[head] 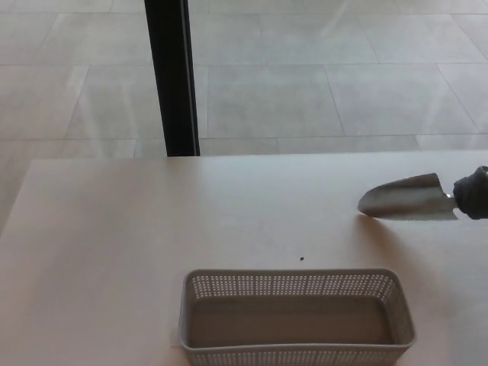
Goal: A garden tool is kept on the righthand side and a container is kept on the lefthand side on a desk infront of the robot. the robot uses its right hand to pick up the garden tool and makes a scooping motion inside the container
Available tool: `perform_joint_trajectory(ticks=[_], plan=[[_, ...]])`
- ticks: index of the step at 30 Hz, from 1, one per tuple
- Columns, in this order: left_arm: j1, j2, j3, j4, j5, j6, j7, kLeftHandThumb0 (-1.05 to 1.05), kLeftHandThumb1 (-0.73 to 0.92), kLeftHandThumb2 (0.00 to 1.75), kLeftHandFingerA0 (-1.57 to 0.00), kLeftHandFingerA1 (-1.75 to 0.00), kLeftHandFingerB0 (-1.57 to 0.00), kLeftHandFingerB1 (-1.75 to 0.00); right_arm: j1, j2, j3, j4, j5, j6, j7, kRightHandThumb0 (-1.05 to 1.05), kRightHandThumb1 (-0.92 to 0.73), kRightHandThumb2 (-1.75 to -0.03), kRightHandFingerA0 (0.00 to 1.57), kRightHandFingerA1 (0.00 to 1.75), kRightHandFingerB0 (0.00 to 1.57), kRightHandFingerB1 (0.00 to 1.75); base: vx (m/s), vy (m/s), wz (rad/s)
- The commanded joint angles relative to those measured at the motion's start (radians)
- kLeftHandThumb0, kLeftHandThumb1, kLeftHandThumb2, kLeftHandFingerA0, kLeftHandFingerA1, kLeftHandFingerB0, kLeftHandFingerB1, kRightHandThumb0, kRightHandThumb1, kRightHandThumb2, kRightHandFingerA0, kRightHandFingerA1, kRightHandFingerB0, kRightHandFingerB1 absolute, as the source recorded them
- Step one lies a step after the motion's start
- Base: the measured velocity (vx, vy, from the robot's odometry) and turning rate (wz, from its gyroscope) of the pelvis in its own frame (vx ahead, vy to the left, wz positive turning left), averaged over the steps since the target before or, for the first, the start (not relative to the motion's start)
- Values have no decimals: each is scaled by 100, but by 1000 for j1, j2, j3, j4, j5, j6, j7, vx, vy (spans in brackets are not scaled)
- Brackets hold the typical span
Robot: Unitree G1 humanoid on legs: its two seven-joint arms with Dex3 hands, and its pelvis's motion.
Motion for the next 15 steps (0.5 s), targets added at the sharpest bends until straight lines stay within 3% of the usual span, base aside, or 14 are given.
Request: perform_joint_trajectory(ticks=[1,6,7,8,9,10,12,13,14,15], plan=[[12,8,-4,9,5,1,10,-52,70,61,-55,-59,-50,-48,172,3,181,210,-247,-377,-493,-17,-53,-104,91,175,73,160,0,0,0],[9,6,-5,6,4,9,17,-52,70,61,-59,-61,-52,-48,233,-40,273,244,-258,-308,-369,-13,-47,-102,91,175,74,155,0,0,0],[8,7,-6,2,2,11,10,-52,70,61,-59,-63,-52,-49,245,-59,289,253,-231,-295,-277,-19,-47,-106,120,140,96,125,0,0,0],[8,7,-11,-3,6,15,13,-52,70,61,-57,-64,-51,-49,257,-87,323,259,-225,-238,-152,-18,-67,-85,81,175,69,144,0,0,0],[8,5,-16,0,12,9,20,-53,71,61,-57,-59,-51,-47,265,-113,359,271,-228,-198,-74,-15,-68,-76,82,167,75,122,0,0,0],[8,4,-17,2,13,7,21,-52,71,61,-55,-60,-50,-48,266,-130,388,283,-236,-180,-62,-15,-66,-72,82,163,80,117,0,0,0],[10,4,-17,1,9,4,14,-51,71,62,-58,-63,-51,-49,272,-155,426,310,-232,-165,-27,-11,-65,-73,83,160,78,127,0,0,0],[11,3,-16,2,8,5,14,-51,72,62,-56,-62,-50,-49,276,-182,464,330,-237,-142,15,-17,-66,-71,79,146,79,103,0,0,0],[11,4,-15,1,6,7,12,-51,72,62,-56,-62,-50,-49,274,-195,483,335,-237,-131,36,-17,-66,-71,79,146,79,103,0,0,0],[11,3,-12,1,3,6,9,-51,71,62,-56,-61,-49,-48,273,-206,501,335,-216,-99,89,-18,-72,-64,73,112,75,72,0,0,0]])
